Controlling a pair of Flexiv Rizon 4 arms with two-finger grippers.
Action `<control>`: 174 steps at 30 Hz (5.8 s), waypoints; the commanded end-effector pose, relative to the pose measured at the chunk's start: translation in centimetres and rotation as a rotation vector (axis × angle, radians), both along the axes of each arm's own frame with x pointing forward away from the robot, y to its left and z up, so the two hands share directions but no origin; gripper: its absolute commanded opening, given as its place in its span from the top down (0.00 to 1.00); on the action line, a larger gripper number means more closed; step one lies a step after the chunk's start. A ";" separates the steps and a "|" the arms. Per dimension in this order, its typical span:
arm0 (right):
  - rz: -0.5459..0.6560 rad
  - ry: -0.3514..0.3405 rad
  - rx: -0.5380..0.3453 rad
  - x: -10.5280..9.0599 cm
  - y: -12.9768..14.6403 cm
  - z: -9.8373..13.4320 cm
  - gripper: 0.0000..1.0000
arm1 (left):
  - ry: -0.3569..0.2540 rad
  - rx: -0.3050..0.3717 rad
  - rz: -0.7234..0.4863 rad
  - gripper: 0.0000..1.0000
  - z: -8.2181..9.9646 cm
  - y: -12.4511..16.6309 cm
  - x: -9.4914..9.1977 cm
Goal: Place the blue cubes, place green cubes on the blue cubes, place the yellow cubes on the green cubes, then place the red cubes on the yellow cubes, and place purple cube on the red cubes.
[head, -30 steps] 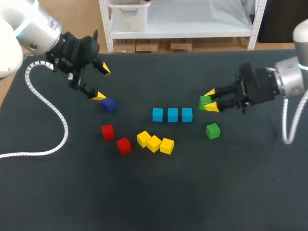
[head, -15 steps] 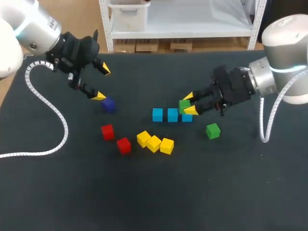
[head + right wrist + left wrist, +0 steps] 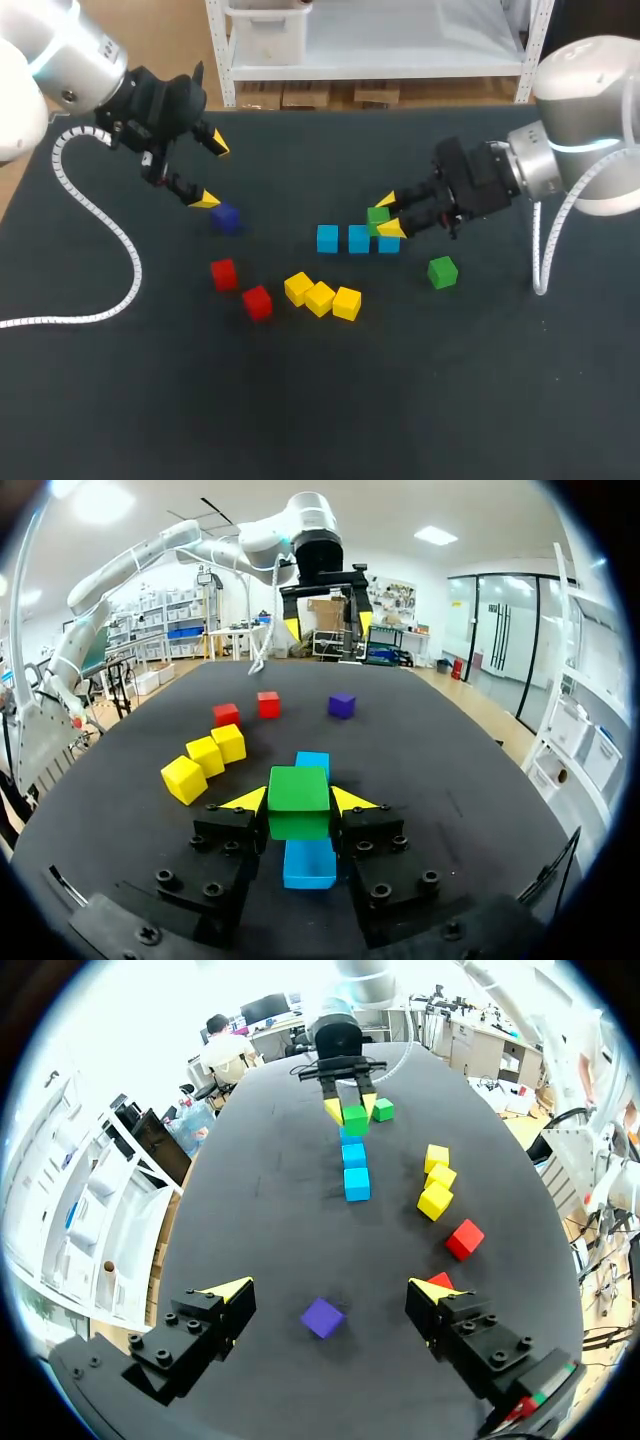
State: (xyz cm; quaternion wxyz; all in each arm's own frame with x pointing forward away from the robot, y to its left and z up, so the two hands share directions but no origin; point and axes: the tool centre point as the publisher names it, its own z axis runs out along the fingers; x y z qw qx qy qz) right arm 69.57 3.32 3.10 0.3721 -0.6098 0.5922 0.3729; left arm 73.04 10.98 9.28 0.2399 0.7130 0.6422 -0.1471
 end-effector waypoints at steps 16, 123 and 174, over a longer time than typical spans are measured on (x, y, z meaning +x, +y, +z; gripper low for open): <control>-0.008 0.034 0.006 1.1 -0.2 -1.3 1.00 | -0.002 -0.003 -0.003 0.00 -0.1 0.1 0.0; 0.290 0.061 -0.039 -3.9 -13.3 0.7 0.00 | -0.002 -0.003 -0.003 0.00 -0.1 0.1 0.0; 0.325 0.031 -0.043 -8.5 -8.6 -2.3 1.00 | -0.002 -0.003 -0.003 0.00 -0.1 0.1 0.0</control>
